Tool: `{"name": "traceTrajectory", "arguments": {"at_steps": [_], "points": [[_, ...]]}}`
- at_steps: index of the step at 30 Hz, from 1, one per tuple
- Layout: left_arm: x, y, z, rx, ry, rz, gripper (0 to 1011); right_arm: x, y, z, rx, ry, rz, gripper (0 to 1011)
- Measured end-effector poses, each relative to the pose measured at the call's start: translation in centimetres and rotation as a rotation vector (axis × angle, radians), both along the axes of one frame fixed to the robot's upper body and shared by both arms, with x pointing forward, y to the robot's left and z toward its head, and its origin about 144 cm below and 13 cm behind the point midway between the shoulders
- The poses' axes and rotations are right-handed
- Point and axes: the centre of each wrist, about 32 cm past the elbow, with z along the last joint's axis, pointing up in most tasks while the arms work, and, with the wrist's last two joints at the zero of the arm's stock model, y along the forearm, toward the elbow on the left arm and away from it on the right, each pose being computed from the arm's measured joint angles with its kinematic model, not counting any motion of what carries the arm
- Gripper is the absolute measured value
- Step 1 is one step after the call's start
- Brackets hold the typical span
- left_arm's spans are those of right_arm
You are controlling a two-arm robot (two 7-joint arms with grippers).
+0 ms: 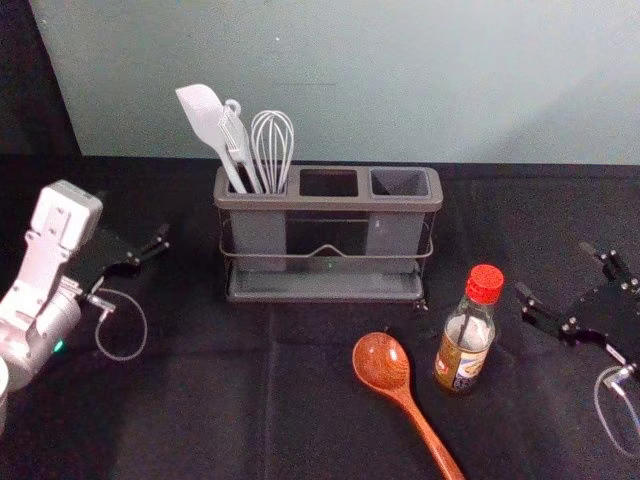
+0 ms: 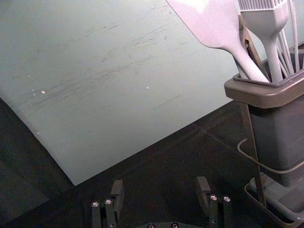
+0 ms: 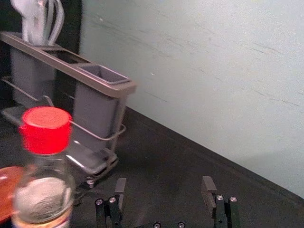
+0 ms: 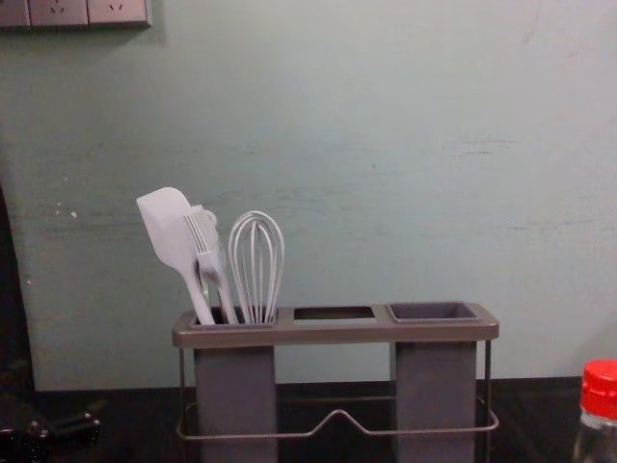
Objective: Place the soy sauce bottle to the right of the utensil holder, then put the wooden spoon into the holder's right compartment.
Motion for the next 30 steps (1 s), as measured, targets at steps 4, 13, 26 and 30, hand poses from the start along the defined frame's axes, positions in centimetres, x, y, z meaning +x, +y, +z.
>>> {"name": "traceTrajectory", "arguments": {"at_steps": [4, 13, 26, 30], "points": [[0.0, 0.0, 0.0, 0.0, 0.0, 0.0, 1005, -1.2, -0.5, 1.0, 0.021, 0.006, 0.04, 1002], [0.0, 0.0, 0.0, 0.0, 0.0, 0.0, 1005, -3.4, -1.4, 2.7, 0.124, 0.03, 0.103, 1002], [0.0, 0.0, 0.0, 0.0, 0.0, 0.0, 1005, -4.2, -1.2, 3.2, 0.31, 0.022, 0.204, 1002], [0.0, 0.0, 0.0, 0.0, 0.0, 0.0, 1005, -4.1, -0.4, 3.1, 0.328, 0.025, 0.233, 1002]]}}
